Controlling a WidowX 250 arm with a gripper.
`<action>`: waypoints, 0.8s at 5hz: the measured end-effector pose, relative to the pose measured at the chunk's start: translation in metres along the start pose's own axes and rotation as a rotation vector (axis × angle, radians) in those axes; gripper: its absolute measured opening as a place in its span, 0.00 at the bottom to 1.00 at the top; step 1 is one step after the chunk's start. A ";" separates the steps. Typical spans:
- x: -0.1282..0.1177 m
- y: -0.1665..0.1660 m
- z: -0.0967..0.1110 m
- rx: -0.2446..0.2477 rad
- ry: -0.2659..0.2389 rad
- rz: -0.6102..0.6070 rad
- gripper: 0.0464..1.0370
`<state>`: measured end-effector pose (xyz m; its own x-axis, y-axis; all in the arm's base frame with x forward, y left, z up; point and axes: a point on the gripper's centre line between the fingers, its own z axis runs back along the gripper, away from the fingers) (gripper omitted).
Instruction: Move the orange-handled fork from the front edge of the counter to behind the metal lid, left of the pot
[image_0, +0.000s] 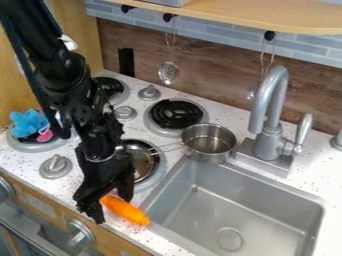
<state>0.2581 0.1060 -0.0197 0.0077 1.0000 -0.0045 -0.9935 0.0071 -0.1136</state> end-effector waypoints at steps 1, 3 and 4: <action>-0.008 -0.009 -0.008 -0.025 0.026 -0.040 0.93; -0.009 -0.010 -0.010 -0.026 0.028 -0.057 0.47; -0.007 -0.006 -0.008 -0.032 -0.001 -0.094 0.41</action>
<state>0.2653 0.0993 -0.0272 0.1010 0.9949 0.0084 -0.9842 0.1011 -0.1454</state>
